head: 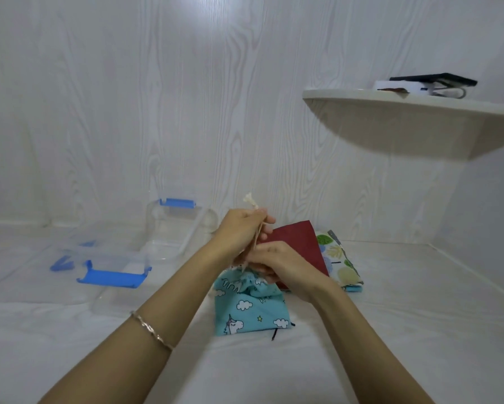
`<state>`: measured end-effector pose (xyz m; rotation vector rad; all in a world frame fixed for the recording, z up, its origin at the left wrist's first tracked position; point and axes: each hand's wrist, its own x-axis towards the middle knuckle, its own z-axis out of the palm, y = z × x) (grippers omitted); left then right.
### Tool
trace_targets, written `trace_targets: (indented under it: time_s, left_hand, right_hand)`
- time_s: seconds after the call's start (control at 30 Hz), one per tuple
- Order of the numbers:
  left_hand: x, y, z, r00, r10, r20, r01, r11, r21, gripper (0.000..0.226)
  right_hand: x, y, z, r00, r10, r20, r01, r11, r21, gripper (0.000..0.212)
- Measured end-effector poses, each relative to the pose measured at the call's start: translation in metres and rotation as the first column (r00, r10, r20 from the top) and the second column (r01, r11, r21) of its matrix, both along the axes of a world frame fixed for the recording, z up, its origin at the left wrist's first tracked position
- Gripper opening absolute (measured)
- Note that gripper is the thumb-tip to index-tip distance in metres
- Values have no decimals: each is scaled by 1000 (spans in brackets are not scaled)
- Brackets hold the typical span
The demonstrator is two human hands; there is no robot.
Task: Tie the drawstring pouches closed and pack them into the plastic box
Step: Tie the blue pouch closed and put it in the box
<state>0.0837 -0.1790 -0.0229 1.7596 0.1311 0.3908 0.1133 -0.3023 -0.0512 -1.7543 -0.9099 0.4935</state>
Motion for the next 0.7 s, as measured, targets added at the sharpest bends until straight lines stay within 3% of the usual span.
trace_targets:
  time_s: [0.1,0.17,0.27,0.33,0.47,0.57,0.63,0.7]
  left_hand:
    - [-6,9,-11,992,-70,-100,89,977,193,53]
    - [-14,14,-18,984,-156,-83,168,971,170,46]
    - [-21,18,-22,984,-178,-14,178,977,116,19]
    - [-22,20,-22,981,-192,-15,192,978,83,19]
    - [-24,19,-21,984,-166,-69,172,981,93,27]
    - [-23,22,-21,995,-49,-84,62,985,160,15]
    - [-23,23,-20,997,-20,-80,36,980,195,6]
    - [-25,23,-19,996,-26,-82,46,969,241,5]
  right_hand:
    - [7,-2,-4,995,-94,-30,96,993,66,47]
    - [11,-5,-5,988,-111,-104,124,984,125,47]
    - [14,-5,-8,979,-138,-153,164,972,170,42]
    - [15,-4,-10,967,-178,-185,214,956,201,36]
    - [12,-2,-11,947,-294,-133,318,920,230,32]
    - [10,-3,-5,929,-336,-153,365,894,259,9]
    - [11,-8,-4,938,-311,-152,340,908,244,23]
    - [10,-11,-5,953,-302,0,296,934,198,32]
